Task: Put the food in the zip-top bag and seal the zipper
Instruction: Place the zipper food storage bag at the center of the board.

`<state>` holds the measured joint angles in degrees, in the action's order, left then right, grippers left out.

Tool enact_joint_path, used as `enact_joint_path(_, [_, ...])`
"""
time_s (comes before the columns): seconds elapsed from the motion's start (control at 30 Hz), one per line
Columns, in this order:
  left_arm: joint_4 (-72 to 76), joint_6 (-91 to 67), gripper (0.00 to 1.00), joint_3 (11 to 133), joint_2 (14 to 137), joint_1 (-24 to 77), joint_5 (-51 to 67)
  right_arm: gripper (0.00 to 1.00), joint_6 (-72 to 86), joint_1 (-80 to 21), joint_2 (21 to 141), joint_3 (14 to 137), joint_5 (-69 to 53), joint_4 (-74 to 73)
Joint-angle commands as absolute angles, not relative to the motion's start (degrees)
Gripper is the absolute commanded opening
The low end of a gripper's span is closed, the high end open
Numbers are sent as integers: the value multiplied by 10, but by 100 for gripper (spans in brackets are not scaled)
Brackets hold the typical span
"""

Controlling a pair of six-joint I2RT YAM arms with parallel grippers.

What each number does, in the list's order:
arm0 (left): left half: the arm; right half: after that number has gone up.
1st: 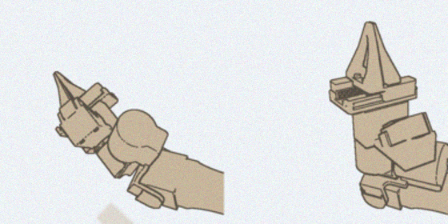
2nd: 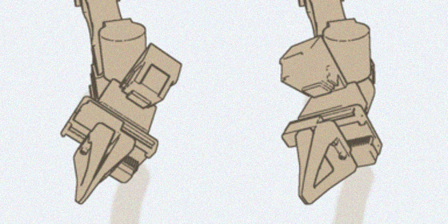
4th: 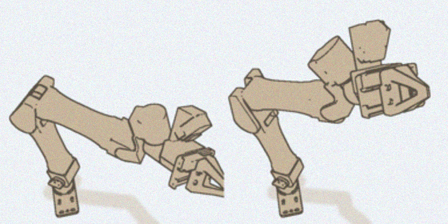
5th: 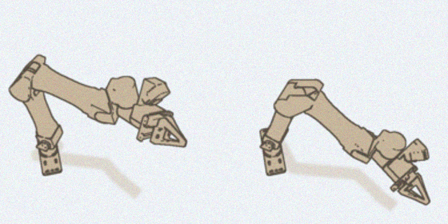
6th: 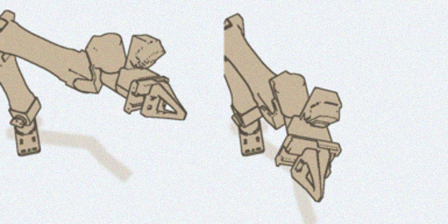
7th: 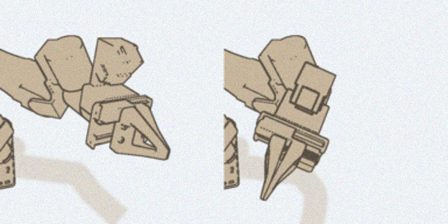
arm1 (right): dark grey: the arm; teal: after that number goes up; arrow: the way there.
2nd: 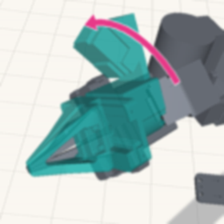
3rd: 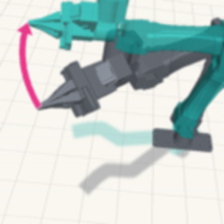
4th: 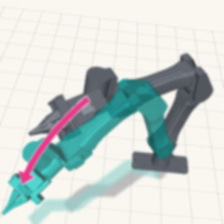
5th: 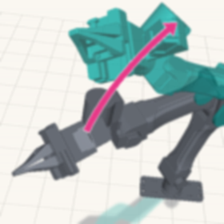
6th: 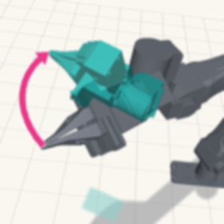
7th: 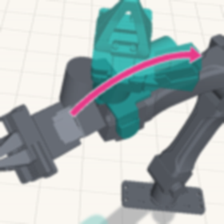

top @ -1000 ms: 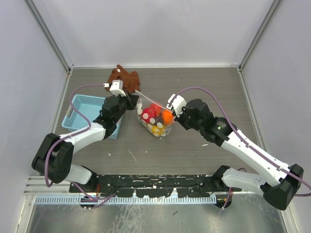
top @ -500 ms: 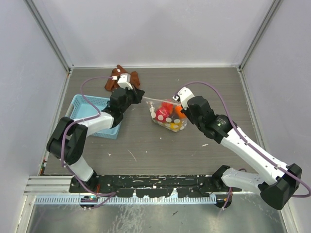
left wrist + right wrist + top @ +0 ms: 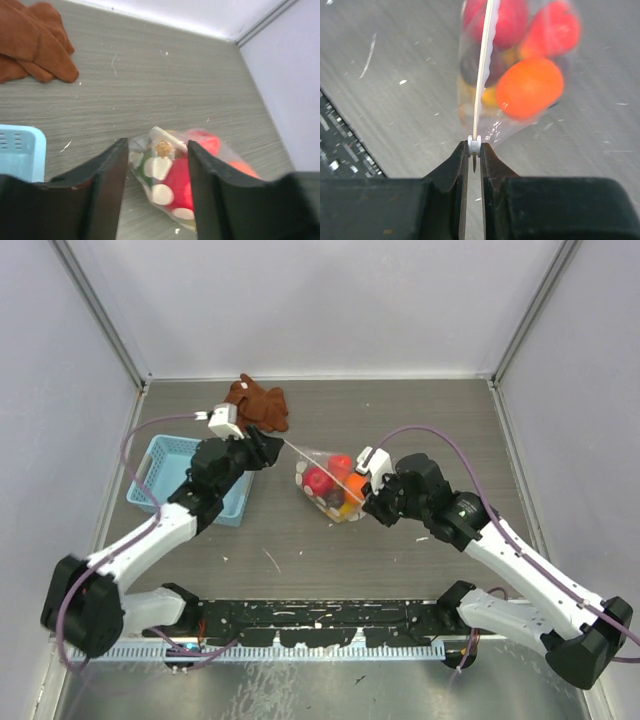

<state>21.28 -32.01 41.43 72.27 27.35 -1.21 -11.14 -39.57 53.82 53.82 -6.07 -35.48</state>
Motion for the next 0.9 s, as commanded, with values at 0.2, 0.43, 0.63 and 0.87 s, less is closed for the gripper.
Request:
enact_joint_path(0.2, [-115,-295,88,456,477,271,-147,7,-38,-478,599,468,-205,-267])
enact_joint_path(0.43, [-224,-251,98,485,357,271,-200,28,-34,-541,668,502,-172,-260])
enact_joint_path(0.63, [-278,-196,98,509,289,271,-236,59,-46,-541,704,552,-159,-267])
enact_joint_path(0.87, [-319,-132,98,517,264,271,-293,78,-27,-480,731,608,-69,-235])
